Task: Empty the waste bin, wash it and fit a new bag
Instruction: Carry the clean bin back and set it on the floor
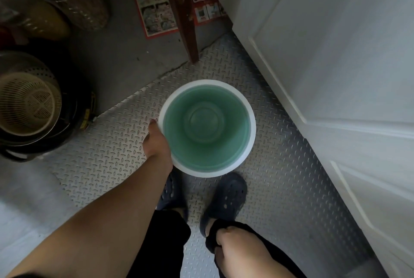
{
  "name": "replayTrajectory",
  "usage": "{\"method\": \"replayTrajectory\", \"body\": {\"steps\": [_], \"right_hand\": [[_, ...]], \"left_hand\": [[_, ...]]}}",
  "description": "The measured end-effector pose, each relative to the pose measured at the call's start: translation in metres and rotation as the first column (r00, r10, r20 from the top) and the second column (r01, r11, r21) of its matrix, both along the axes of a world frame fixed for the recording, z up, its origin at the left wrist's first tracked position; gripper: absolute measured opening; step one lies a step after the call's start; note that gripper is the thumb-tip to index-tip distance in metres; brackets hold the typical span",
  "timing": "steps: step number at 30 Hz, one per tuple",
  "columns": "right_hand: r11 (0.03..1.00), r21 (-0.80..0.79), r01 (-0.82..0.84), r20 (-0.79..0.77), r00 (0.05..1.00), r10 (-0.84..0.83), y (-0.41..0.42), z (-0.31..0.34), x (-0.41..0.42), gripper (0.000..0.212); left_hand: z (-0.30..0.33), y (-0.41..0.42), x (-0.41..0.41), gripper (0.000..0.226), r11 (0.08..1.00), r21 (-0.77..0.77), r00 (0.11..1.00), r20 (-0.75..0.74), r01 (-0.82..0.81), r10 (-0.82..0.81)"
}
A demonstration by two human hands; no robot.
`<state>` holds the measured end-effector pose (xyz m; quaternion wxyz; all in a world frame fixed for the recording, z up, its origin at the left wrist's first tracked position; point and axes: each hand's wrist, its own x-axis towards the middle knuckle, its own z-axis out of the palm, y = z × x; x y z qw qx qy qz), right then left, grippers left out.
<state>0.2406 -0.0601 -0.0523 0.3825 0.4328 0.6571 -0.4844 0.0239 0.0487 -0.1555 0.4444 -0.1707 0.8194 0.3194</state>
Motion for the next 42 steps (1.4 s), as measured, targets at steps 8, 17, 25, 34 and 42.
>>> {"method": "replayTrajectory", "body": {"steps": [8,17,25,34,42], "right_hand": [[0.993,0.09,0.076,-0.041,0.997,-0.072,-0.013,0.026,0.001,0.024],[0.984,0.077,0.162,-0.063,0.985,-0.158,-0.04,0.151,0.008,0.023],[0.975,0.195,0.103,-0.056,0.994,-0.094,-0.044,0.303,0.041,0.017],[0.945,0.262,0.196,0.074,0.972,-0.222,-0.03,0.408,0.053,0.025],[0.845,0.299,0.443,0.054,0.876,-0.478,-0.062,0.437,0.013,0.035]], "left_hand": [[0.03,-0.048,-0.036,0.051,0.445,-0.397,0.525,0.115,0.803,-0.844],[0.231,-0.143,-0.03,0.037,-0.108,-0.28,0.01,0.389,0.954,-0.921],[0.422,-0.159,-0.022,0.031,-0.24,-0.21,-0.167,0.312,0.948,-0.935],[0.539,-0.14,-0.061,0.021,-0.038,-0.078,-0.021,0.212,0.996,-0.977],[0.549,-0.079,-0.122,0.034,-0.419,-0.215,-0.394,0.149,0.882,-0.907]]}}
